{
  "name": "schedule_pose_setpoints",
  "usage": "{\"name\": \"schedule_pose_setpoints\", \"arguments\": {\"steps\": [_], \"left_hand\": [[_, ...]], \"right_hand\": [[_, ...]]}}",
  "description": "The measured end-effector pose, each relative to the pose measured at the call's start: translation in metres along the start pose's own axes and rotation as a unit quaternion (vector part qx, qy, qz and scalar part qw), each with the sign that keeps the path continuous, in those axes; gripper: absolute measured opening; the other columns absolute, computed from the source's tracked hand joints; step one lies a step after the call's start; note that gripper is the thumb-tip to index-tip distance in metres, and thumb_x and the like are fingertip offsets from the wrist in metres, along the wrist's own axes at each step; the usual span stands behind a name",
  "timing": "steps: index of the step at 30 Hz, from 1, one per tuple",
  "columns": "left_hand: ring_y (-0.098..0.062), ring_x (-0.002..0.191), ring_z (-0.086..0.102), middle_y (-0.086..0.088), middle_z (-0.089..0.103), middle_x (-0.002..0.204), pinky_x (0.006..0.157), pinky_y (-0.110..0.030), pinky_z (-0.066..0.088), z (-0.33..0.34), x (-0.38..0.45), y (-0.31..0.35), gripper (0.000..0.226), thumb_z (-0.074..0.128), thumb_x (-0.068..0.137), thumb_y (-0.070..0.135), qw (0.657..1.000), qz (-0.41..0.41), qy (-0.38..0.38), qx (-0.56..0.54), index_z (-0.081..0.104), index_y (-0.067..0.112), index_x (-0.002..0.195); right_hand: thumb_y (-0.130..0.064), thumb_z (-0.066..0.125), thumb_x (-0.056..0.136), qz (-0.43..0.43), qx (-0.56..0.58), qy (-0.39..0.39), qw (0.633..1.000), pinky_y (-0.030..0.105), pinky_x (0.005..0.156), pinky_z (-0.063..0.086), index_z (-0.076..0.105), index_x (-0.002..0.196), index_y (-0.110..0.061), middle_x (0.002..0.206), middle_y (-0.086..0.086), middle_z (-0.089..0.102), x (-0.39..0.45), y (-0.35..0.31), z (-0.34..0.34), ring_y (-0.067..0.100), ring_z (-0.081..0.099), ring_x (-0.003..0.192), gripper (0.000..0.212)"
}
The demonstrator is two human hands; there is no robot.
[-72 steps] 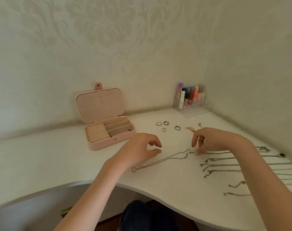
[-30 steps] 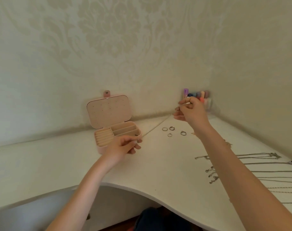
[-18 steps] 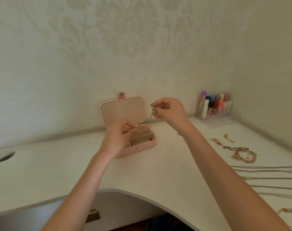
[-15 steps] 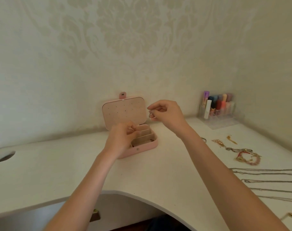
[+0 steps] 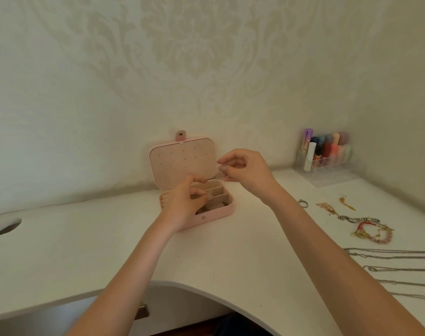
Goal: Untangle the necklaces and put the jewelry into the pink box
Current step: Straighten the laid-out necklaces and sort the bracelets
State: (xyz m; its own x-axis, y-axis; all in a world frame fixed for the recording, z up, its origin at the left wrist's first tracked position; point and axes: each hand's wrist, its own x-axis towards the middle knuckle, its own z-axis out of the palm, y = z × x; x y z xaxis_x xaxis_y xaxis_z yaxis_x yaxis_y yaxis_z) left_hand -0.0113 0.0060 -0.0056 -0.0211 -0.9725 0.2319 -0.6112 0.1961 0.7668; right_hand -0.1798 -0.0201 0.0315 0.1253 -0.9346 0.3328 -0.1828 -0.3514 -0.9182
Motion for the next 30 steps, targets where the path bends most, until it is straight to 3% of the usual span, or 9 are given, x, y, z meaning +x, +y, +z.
{"name": "schedule_pose_setpoints", "arguments": {"steps": [2, 5, 8, 11, 14, 18, 20, 24, 30], "left_hand": [[-0.007, 0.079, 0.063, 0.02, 0.068, 0.069, 0.091, -0.036, 0.045, -0.002, 0.002, -0.007, 0.022, 0.072, 0.08, 0.019, 0.999, 0.006, 0.039, 0.019, 0.056, 0.034, 0.084], [-0.008, 0.079, 0.065, 0.019, 0.064, 0.067, 0.086, -0.048, 0.048, -0.001, 0.001, -0.01, 0.029, 0.073, 0.077, 0.016, 0.996, 0.025, 0.043, 0.075, 0.056, 0.036, 0.067], [-0.013, 0.076, 0.064, 0.015, 0.064, 0.067, 0.08, -0.043, 0.05, 0.004, -0.003, -0.007, 0.028, 0.072, 0.075, 0.016, 0.989, 0.052, 0.036, 0.135, 0.058, 0.037, 0.063], [-0.018, 0.082, 0.066, 0.008, 0.071, 0.077, 0.078, -0.037, 0.049, 0.006, -0.006, -0.006, 0.012, 0.069, 0.077, 0.017, 0.983, 0.054, 0.053, 0.168, 0.072, 0.029, 0.077], [-0.018, 0.087, 0.066, 0.006, 0.073, 0.083, 0.077, -0.03, 0.046, 0.006, -0.01, 0.0, 0.016, 0.063, 0.083, 0.018, 0.979, 0.066, 0.066, 0.179, 0.074, 0.027, 0.09], [-0.013, 0.085, 0.063, 0.011, 0.068, 0.086, 0.065, -0.003, 0.035, 0.016, -0.02, 0.023, 0.017, 0.06, 0.085, 0.01, 0.982, 0.111, 0.038, 0.146, 0.073, 0.02, 0.09], [-0.017, 0.088, 0.066, 0.005, 0.069, 0.087, 0.074, -0.01, 0.042, 0.031, -0.023, 0.03, 0.017, 0.06, 0.082, 0.007, 0.984, 0.148, -0.008, 0.094, 0.074, 0.016, 0.087], [-0.014, 0.104, 0.062, 0.0, 0.071, 0.106, 0.083, -0.005, 0.028, 0.071, -0.036, 0.056, 0.021, 0.06, 0.087, 0.007, 0.973, 0.197, -0.065, 0.102, 0.073, 0.012, 0.103], [-0.011, 0.116, 0.056, 0.001, 0.067, 0.118, 0.089, -0.004, 0.024, 0.139, -0.056, 0.101, 0.024, 0.058, 0.089, 0.01, 0.953, 0.258, -0.15, 0.046, 0.07, 0.015, 0.109]], "right_hand": [[0.003, 0.064, 0.082, -0.001, -0.102, 0.018, 0.995, 0.031, 0.065, 0.058, 0.067, 0.078, -0.016, 0.074, 0.008, 0.068, -0.001, 0.013, -0.008, 0.019, 0.064, 0.067, 0.019], [0.0, 0.066, 0.079, -0.024, -0.258, -0.042, 0.965, 0.028, 0.065, 0.049, 0.072, 0.078, -0.014, 0.074, 0.005, 0.07, -0.008, 0.026, -0.006, 0.017, 0.062, 0.067, 0.015], [-0.001, 0.064, 0.079, -0.03, -0.307, -0.072, 0.949, 0.034, 0.074, 0.049, 0.074, 0.08, -0.013, 0.08, 0.003, 0.07, -0.013, 0.034, 0.001, 0.021, 0.062, 0.077, 0.015], [-0.005, 0.064, 0.081, -0.023, -0.32, -0.085, 0.943, 0.032, 0.076, 0.047, 0.073, 0.08, -0.014, 0.078, -0.007, 0.065, -0.017, 0.036, 0.001, 0.02, 0.06, 0.079, 0.012], [-0.007, 0.064, 0.085, -0.024, -0.297, -0.076, 0.951, 0.022, 0.067, 0.041, 0.074, 0.086, -0.011, 0.082, -0.006, 0.066, -0.022, 0.032, -0.007, 0.017, 0.058, 0.078, 0.011], [-0.011, 0.064, 0.087, -0.028, -0.289, -0.055, 0.955, 0.006, 0.063, 0.037, 0.074, 0.09, -0.012, 0.082, -0.006, 0.066, -0.035, 0.026, -0.027, 0.01, 0.056, 0.078, 0.011], [-0.012, 0.064, 0.088, -0.016, -0.291, -0.052, 0.955, 0.005, 0.065, 0.038, 0.075, 0.091, -0.013, 0.082, -0.008, 0.066, -0.046, 0.023, -0.039, 0.007, 0.057, 0.077, 0.011], [-0.011, 0.064, 0.088, 0.005, -0.299, -0.026, 0.954, 0.005, 0.068, 0.04, 0.076, 0.093, -0.014, 0.089, -0.004, 0.072, -0.079, 0.021, -0.078, 0.003, 0.059, 0.076, 0.013], [-0.006, 0.057, 0.092, 0.108, -0.376, 0.118, 0.913, 0.016, 0.081, 0.042, 0.073, 0.102, -0.01, 0.105, 0.003, 0.071, -0.139, 0.033, -0.181, 0.014, 0.064, 0.093, 0.019]]}}
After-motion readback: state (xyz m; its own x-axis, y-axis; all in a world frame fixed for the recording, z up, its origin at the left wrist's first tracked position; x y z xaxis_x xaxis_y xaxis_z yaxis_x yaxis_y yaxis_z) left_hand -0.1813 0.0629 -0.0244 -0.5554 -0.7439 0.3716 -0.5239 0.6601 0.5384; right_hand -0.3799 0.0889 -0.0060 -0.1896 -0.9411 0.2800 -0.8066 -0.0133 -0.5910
